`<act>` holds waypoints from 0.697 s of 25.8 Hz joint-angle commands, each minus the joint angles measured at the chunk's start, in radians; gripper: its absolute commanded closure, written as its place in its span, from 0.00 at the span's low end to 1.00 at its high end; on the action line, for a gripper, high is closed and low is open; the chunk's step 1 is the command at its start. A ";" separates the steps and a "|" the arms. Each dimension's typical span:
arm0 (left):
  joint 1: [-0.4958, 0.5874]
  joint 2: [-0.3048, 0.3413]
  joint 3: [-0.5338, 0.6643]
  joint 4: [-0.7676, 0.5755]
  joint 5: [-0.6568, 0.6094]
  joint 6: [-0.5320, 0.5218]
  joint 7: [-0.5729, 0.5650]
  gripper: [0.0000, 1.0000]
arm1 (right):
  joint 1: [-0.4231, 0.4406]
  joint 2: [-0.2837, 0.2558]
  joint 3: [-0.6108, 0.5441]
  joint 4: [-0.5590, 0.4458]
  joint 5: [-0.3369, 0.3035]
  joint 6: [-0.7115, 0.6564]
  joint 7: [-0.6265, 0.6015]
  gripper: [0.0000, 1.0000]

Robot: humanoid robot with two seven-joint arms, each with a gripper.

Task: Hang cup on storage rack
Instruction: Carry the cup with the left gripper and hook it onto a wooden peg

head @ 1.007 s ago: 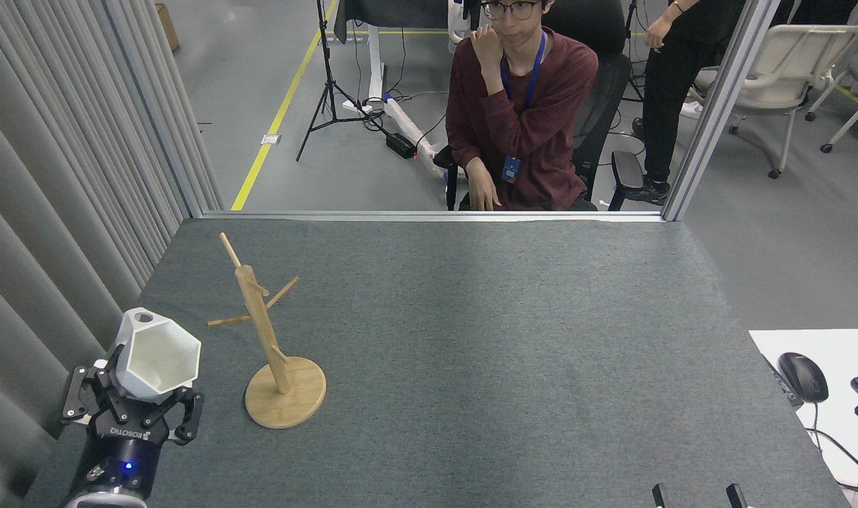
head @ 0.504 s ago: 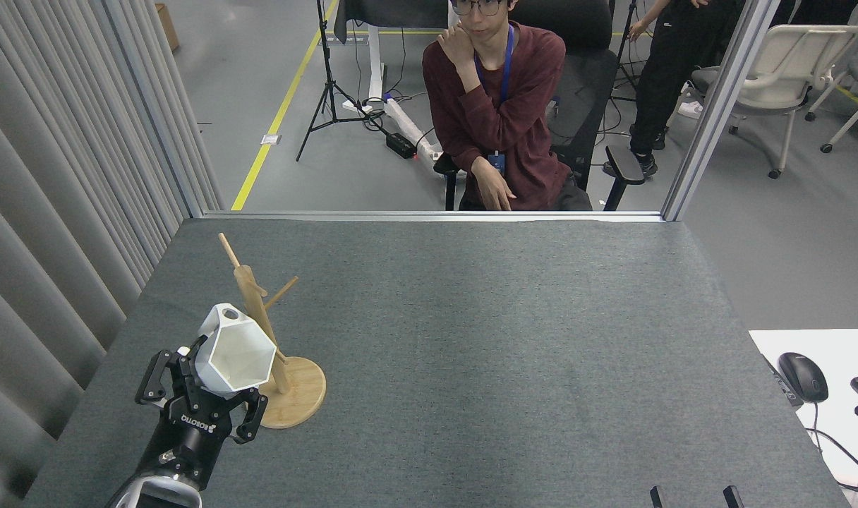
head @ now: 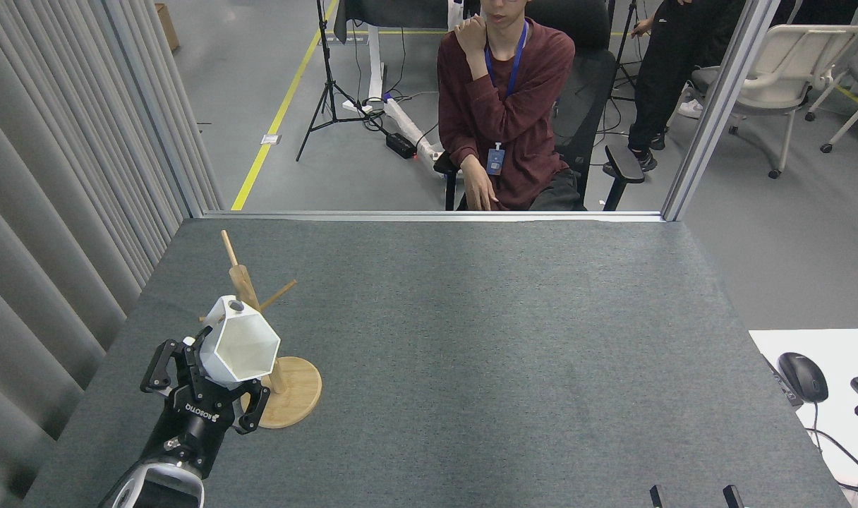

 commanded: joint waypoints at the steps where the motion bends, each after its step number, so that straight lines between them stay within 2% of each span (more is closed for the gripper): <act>1: 0.012 0.001 0.007 -0.037 0.028 -0.017 0.002 0.58 | -0.005 -0.001 0.000 0.000 0.000 0.000 0.001 0.00; 7: 0.038 0.007 0.061 -0.036 0.051 -0.019 0.019 0.58 | -0.006 -0.004 0.000 0.000 0.000 0.000 0.001 0.00; 18: -0.036 0.015 0.076 0.087 0.034 0.006 0.022 0.58 | -0.009 -0.009 -0.003 0.000 0.000 0.000 0.001 0.00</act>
